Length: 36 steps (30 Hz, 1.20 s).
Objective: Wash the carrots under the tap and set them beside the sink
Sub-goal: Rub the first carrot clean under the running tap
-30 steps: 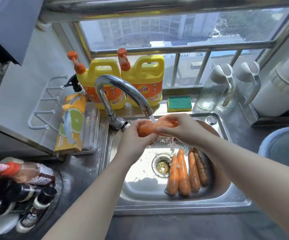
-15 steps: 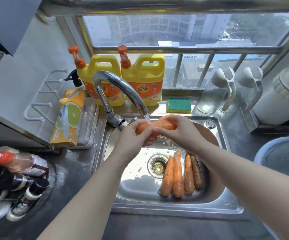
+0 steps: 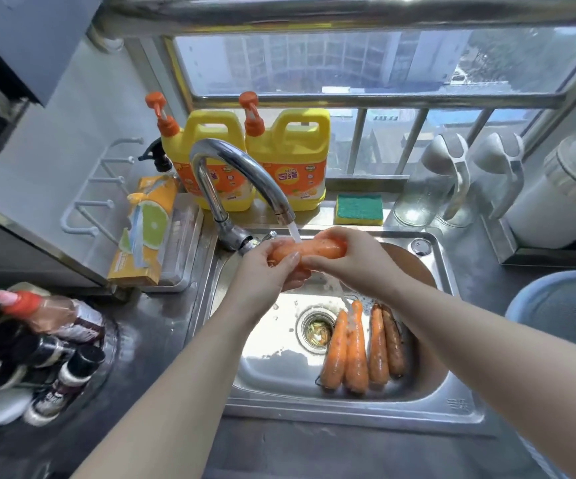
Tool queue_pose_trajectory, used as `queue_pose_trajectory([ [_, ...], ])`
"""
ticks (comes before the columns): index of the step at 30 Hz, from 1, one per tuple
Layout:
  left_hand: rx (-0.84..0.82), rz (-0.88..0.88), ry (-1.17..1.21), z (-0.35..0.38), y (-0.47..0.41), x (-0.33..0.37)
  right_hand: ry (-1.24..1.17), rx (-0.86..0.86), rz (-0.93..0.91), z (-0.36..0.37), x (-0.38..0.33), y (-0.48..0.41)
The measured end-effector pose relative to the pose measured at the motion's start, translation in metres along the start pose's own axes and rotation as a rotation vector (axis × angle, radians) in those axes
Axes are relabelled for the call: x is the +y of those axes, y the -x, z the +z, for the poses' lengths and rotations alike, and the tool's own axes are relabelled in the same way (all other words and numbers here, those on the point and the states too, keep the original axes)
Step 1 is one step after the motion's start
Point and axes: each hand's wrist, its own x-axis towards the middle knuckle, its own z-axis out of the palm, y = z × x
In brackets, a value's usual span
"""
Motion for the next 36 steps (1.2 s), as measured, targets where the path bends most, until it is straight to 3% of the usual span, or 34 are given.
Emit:
queue_pose_trajectory([
  [3, 0.057, 0.004, -0.007, -0.004, -0.004, 0.002, -0.058, -0.157, -0.007, -0.010, -0.002, 0.001],
  [8, 0.154, -0.029, 0.056, 0.007, -0.010, 0.001, 0.073, 0.097, -0.047, 0.008, -0.009, 0.001],
  [12, 0.209, -0.097, 0.052, 0.007, -0.015, -0.003, 0.081, 0.005, -0.131, 0.003, -0.004, 0.001],
  [15, 0.117, -0.169, 0.195, 0.004, -0.013, -0.006, 0.054, -0.056, -0.132, -0.007, -0.002, -0.004],
  [18, 0.017, -0.145, 0.243, 0.003, -0.010, -0.006, 0.030, 0.019, -0.085, -0.003, -0.003, -0.009],
  [20, 0.012, -0.111, 0.193, 0.000, -0.011, -0.005, 0.000, 0.019, -0.075, -0.001, -0.004, -0.012],
  [24, 0.047, -0.127, 0.194, -0.006, -0.013, -0.003, -0.161, -0.175, -0.030, -0.017, -0.003, -0.016],
  [28, -0.030, -0.090, 0.236, -0.007, -0.010, -0.007, -0.138, -0.033, 0.033, -0.003, -0.003, -0.017],
  [33, 0.005, -0.083, 0.197, -0.019, -0.011, -0.012, -0.313, -0.255, 0.140, -0.011, -0.004, -0.020],
  [36, 0.000, -0.038, 0.121, -0.014, -0.009, -0.014, -0.190, -0.190, 0.110, -0.006, -0.008, -0.019],
])
